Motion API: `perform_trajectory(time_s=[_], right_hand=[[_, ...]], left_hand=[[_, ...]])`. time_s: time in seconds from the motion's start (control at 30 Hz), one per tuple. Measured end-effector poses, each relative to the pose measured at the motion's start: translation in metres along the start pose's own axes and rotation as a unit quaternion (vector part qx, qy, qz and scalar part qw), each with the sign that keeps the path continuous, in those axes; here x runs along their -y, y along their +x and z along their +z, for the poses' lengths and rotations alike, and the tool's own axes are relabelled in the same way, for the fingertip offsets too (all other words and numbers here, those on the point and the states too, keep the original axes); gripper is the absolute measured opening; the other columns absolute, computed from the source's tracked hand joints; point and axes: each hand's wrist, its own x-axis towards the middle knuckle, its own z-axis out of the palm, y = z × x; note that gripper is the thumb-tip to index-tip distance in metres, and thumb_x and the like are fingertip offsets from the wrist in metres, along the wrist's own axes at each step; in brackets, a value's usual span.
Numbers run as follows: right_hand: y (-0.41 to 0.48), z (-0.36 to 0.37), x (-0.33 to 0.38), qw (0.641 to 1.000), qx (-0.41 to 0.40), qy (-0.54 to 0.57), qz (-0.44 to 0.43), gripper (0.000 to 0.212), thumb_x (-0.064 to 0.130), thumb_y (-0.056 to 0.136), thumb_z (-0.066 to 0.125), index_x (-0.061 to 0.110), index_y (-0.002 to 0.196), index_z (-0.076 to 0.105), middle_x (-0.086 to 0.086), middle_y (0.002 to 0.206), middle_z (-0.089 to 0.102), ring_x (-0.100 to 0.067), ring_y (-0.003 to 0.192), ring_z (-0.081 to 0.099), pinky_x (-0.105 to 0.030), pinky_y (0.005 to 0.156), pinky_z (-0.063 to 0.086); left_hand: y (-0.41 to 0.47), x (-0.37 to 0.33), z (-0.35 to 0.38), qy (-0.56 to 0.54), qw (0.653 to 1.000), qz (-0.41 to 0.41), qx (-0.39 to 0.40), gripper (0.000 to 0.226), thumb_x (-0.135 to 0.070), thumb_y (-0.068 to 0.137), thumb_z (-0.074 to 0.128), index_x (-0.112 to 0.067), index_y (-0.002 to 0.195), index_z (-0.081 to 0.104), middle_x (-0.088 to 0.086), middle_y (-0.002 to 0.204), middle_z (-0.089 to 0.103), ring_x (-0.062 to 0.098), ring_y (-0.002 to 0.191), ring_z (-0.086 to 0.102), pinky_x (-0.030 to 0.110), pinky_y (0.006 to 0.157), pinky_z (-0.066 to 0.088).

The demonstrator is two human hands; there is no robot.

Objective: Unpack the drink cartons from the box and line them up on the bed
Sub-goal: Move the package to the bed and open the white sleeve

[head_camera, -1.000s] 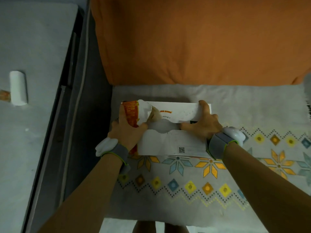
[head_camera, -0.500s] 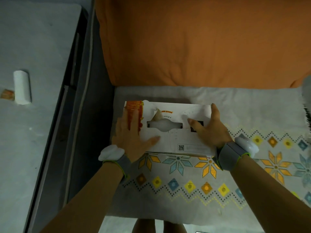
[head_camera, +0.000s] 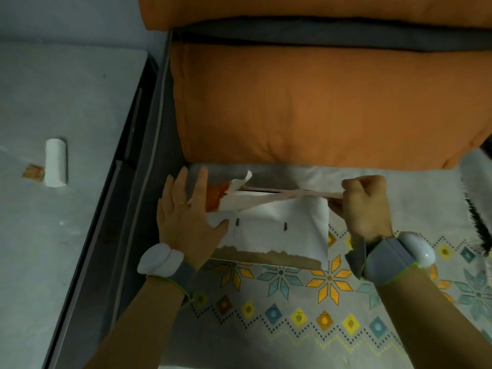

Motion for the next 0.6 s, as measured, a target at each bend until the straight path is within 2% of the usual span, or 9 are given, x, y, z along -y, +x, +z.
perform_trajectory(time_s=[0.07,0.13,0.2,0.27,0.37,0.4,0.47,0.53,0.6], right_hand=[[0.002,0.006,0.007,0.999,-0.02,0.046,-0.006,0.008,0.035,0.075,0.046,0.029,0.074,0.041,-0.001,0.075,0.053,-0.037,0.084,0.061,-0.059,0.083,0.05],[0.003,0.011,0.013,0.995,-0.028,0.093,-0.016,0.012,0.039,0.072,0.047,0.029,0.078,0.042,-0.001,0.085,0.054,-0.037,0.092,0.059,-0.059,0.086,0.048],[0.007,0.018,0.011,0.989,-0.001,0.145,-0.03,0.03,0.038,0.077,0.05,0.026,0.104,0.044,-0.001,0.114,0.051,-0.031,0.11,0.055,-0.056,0.096,0.045],[0.01,0.027,0.006,0.986,0.044,0.153,-0.051,0.046,0.031,0.087,0.051,0.025,0.129,0.035,0.004,0.134,0.038,-0.021,0.122,0.046,-0.049,0.104,0.04],[0.015,0.043,-0.002,0.986,0.12,0.085,-0.081,0.042,0.025,0.092,0.047,0.028,0.133,0.037,0.009,0.137,0.041,-0.014,0.128,0.041,-0.025,0.1,0.037],[0.017,0.049,-0.004,0.983,0.154,0.045,-0.09,0.039,0.023,0.093,0.045,0.029,0.132,0.041,0.01,0.135,0.044,-0.012,0.126,0.041,-0.02,0.096,0.035],[0.022,0.058,-0.008,0.971,0.218,-0.036,-0.093,0.038,0.019,0.095,0.042,0.025,0.132,0.047,0.005,0.138,0.047,-0.015,0.128,0.04,-0.018,0.098,0.03],[0.029,0.065,-0.012,0.945,0.264,-0.158,-0.111,0.036,0.016,0.096,0.04,0.019,0.131,0.05,-0.003,0.143,0.045,-0.023,0.135,0.034,-0.023,0.107,0.025],[0.034,0.068,-0.016,0.886,0.29,-0.322,-0.166,0.035,0.017,0.096,0.039,0.017,0.129,0.052,-0.006,0.144,0.045,-0.028,0.139,0.028,-0.036,0.115,0.02]], left_hand=[[0.006,-0.009,-0.011,-0.022,0.999,-0.02,-0.026,0.108,-0.046,0.062,0.076,-0.038,0.142,0.004,0.016,0.156,0.016,0.044,0.142,0.013,0.066,0.109,0.023],[0.007,-0.016,-0.018,-0.04,0.997,-0.041,-0.043,0.107,-0.041,0.064,0.077,-0.038,0.139,0.001,0.015,0.158,0.008,0.042,0.144,0.005,0.063,0.113,0.017],[0.004,-0.022,-0.019,-0.05,0.995,-0.055,-0.061,0.106,-0.036,0.066,0.077,-0.037,0.14,0.001,0.016,0.158,0.006,0.042,0.144,0.004,0.06,0.113,0.014],[-0.003,-0.024,-0.013,-0.043,0.994,-0.061,-0.083,0.107,-0.032,0.065,0.078,-0.037,0.144,0.005,0.016,0.157,0.009,0.044,0.142,0.01,0.059,0.112,0.015],[-0.015,-0.023,0.002,-0.019,0.993,-0.043,-0.109,0.1,-0.032,0.061,0.078,-0.029,0.142,0.02,0.008,0.147,0.02,0.041,0.133,0.026,0.059,0.105,0.028],[-0.016,-0.023,0.008,-0.015,0.995,-0.037,-0.096,0.099,-0.034,0.059,0.078,-0.028,0.141,0.023,0.009,0.143,0.025,0.039,0.129,0.03,0.059,0.102,0.033],[-0.015,-0.025,0.024,0.01,1.0,-0.004,-0.023,0.096,-0.042,0.059,0.076,-0.026,0.14,0.028,0.015,0.14,0.036,0.041,0.125,0.039,0.059,0.099,0.04],[-0.006,-0.026,0.044,0.045,0.994,0.041,0.086,0.092,-0.053,0.065,0.068,-0.031,0.143,0.025,0.013,0.146,0.035,0.04,0.132,0.033,0.058,0.106,0.033],[0.007,-0.025,0.063,0.071,0.979,0.073,0.176,0.089,-0.061,0.072,0.056,-0.034,0.146,0.015,0.007,0.154,0.022,0.035,0.141,0.018,0.055,0.114,0.019]])
